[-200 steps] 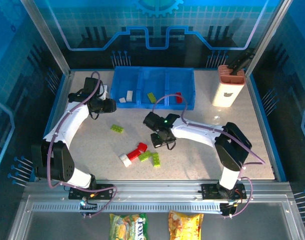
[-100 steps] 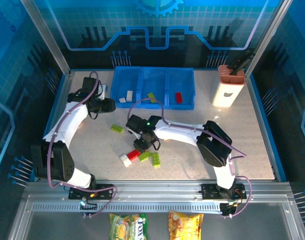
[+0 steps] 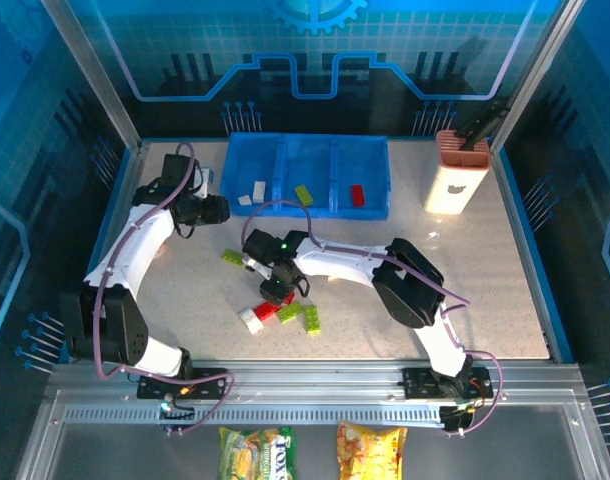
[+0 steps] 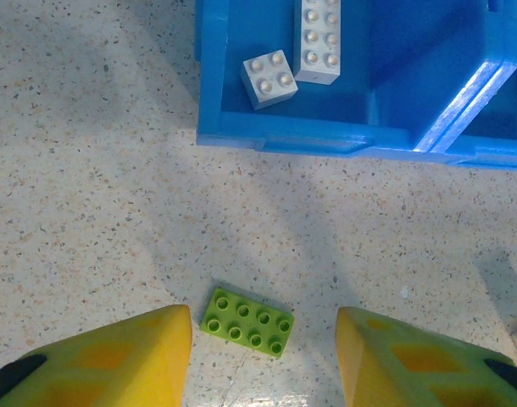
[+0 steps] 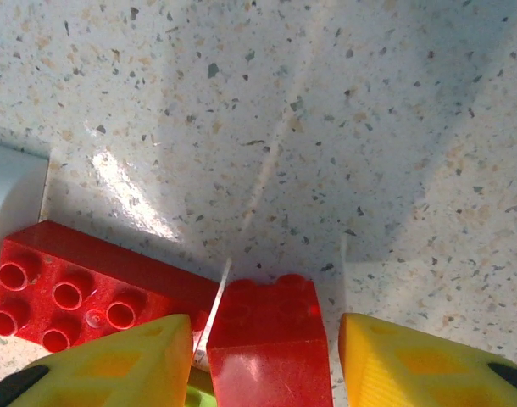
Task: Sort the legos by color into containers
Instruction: Pick up the lego from the bottom-center of the table.
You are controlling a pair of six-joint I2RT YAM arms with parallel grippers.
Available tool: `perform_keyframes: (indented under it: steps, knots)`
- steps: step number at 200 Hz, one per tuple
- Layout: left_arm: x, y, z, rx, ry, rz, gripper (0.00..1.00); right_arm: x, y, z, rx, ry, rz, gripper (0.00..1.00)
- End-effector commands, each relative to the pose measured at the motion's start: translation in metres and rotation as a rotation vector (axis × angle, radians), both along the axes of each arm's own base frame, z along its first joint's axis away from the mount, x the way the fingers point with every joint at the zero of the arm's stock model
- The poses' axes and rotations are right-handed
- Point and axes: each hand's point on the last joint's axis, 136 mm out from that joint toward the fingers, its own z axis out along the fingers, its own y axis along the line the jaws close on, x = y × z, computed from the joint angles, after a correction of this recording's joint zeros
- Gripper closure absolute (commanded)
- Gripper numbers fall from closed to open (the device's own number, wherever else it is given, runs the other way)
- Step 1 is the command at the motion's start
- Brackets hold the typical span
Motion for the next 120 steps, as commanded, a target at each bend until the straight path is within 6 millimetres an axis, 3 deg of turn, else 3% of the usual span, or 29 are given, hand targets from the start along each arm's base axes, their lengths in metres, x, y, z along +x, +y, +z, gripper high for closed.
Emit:
perform_keyframes:
  steps: [1,120]
  knots:
    - [-0.002,-0.001,0.006,-0.029,-0.021,-0.002,0.51,-0.006,-0.005,-0.013,-0.052,0.007,0.018,0.52]
    - [-0.003,0.0,0.003,-0.027,-0.01,0.001,0.51,-0.003,-0.014,0.002,-0.06,-0.034,-0.001,0.53]
